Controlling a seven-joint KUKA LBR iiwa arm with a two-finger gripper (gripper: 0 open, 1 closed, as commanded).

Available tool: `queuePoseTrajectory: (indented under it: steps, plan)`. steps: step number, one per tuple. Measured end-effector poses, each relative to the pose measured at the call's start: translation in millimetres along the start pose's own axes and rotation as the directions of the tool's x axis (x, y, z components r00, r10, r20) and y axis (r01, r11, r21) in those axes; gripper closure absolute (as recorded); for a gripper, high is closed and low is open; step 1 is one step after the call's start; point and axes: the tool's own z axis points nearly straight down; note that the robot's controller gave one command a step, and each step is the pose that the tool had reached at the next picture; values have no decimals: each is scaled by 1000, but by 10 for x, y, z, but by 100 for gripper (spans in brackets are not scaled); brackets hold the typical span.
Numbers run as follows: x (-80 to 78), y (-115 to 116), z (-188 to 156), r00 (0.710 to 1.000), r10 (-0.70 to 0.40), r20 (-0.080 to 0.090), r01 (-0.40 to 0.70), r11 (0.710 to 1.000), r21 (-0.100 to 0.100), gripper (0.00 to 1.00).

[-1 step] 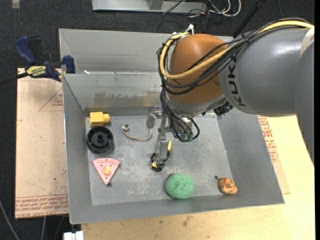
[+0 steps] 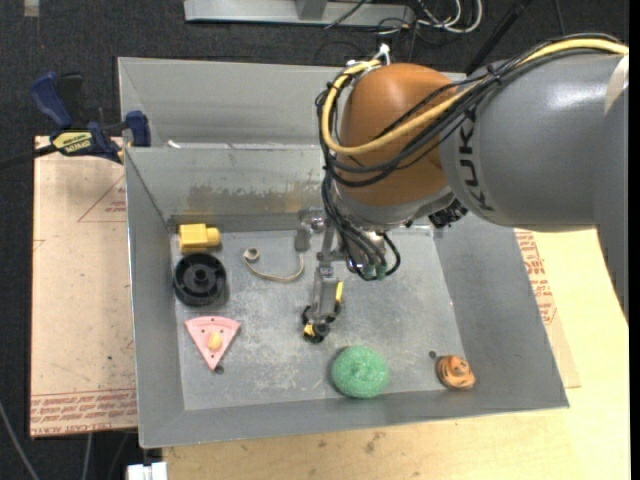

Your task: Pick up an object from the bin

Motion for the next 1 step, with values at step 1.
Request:
queuePoseTrajectory:
  steps: [1]
  plan:
    - [36,-275,473,1000,-12,7,12,1000,-1,0]
